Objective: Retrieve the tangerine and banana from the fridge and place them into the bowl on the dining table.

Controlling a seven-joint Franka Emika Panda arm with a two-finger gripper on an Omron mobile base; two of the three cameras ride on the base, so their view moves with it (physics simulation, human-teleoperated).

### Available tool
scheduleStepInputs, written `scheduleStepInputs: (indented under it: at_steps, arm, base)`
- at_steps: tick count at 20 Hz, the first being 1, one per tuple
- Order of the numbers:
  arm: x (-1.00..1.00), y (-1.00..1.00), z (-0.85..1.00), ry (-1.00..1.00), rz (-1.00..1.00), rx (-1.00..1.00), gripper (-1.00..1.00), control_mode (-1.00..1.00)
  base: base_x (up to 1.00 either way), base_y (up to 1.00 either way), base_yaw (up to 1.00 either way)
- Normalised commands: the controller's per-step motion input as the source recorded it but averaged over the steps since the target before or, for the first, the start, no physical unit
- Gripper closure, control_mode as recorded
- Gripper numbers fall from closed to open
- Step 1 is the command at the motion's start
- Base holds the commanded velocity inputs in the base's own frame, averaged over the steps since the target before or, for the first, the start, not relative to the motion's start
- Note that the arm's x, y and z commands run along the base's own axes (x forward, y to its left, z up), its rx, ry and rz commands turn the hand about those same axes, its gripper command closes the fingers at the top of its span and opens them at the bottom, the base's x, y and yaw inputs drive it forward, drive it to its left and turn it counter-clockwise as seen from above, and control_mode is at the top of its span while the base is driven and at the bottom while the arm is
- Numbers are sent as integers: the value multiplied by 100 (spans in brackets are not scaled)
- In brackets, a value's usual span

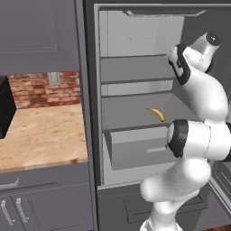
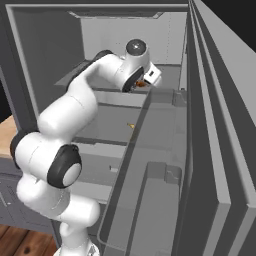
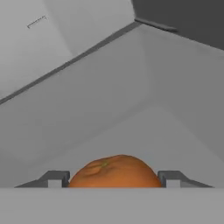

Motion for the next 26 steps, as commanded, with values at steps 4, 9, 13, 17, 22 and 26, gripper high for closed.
scheduleStepInputs:
  at_steps: [4, 9, 13, 17, 22, 26]
  arm:
    - [-100, 27, 27, -40, 1, 33, 100, -100]
    - [-100, 94, 58, -20, 4, 5, 100, -100]
    - [-93, 100, 73, -2, 8, -4, 100, -100]
    - [-94, 93, 59, 2, 12, -19, 100, -100]
    - [-100, 73, 16, 16, 8, -31, 100, -100]
    - [-86, 46, -29, 31, 8, -35, 100, -100]
  base:
    - [0, 0, 0]
    - [0, 0, 0]
    - [0, 0, 0]
    - [0, 0, 0]
    - [0, 0, 0]
    - [0, 0, 0]
